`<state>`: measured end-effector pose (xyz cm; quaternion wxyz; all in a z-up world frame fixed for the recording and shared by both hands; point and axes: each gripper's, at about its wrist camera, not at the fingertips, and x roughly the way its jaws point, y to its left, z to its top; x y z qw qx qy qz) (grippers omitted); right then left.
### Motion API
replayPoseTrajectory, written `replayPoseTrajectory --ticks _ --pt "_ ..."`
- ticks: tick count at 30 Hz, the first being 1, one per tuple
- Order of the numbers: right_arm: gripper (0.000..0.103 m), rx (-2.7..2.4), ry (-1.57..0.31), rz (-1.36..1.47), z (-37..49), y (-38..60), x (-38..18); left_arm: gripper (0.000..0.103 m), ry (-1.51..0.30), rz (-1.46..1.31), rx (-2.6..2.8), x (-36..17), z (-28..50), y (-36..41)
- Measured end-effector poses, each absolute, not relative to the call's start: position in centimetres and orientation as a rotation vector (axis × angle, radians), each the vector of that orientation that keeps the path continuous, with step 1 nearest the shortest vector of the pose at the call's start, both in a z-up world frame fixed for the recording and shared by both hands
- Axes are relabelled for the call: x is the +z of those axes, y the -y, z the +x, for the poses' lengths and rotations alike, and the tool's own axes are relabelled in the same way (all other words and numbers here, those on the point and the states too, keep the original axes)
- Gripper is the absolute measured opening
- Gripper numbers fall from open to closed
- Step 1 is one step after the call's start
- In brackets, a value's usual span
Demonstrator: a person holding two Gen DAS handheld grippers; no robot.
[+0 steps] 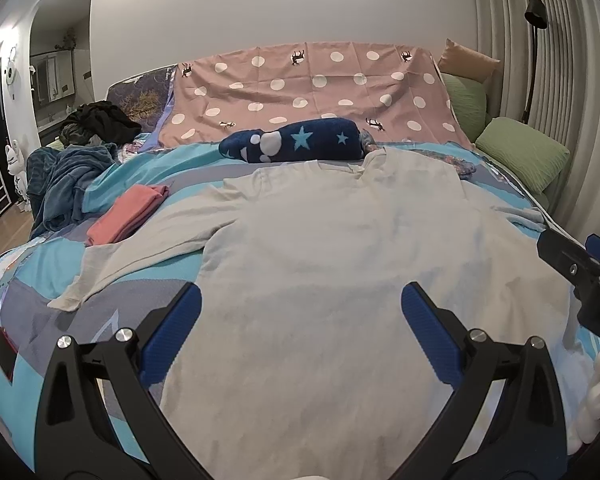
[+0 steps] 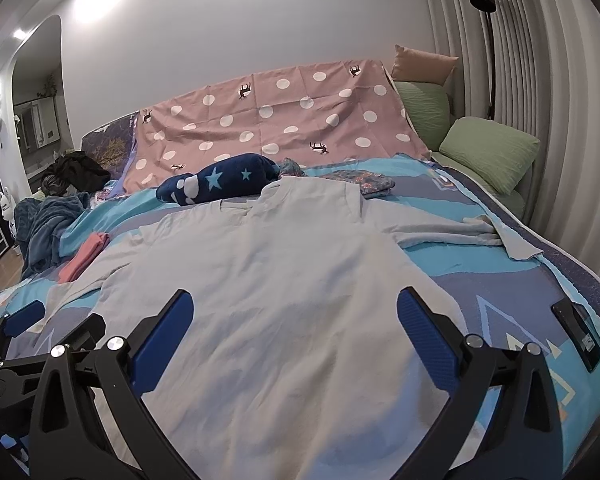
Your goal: Fold small clothes
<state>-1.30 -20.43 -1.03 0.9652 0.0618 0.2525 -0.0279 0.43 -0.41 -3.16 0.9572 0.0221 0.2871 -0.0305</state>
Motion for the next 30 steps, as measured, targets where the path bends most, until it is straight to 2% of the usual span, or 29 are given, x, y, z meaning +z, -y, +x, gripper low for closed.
replayPoseTrajectory --ticks 30 --pt "0.102 -0.031 -0.462 0.091 -1.8 19.1 -0.9 0.101 -0.59 0.028 -0.051 -3.9 0.2 0.0"
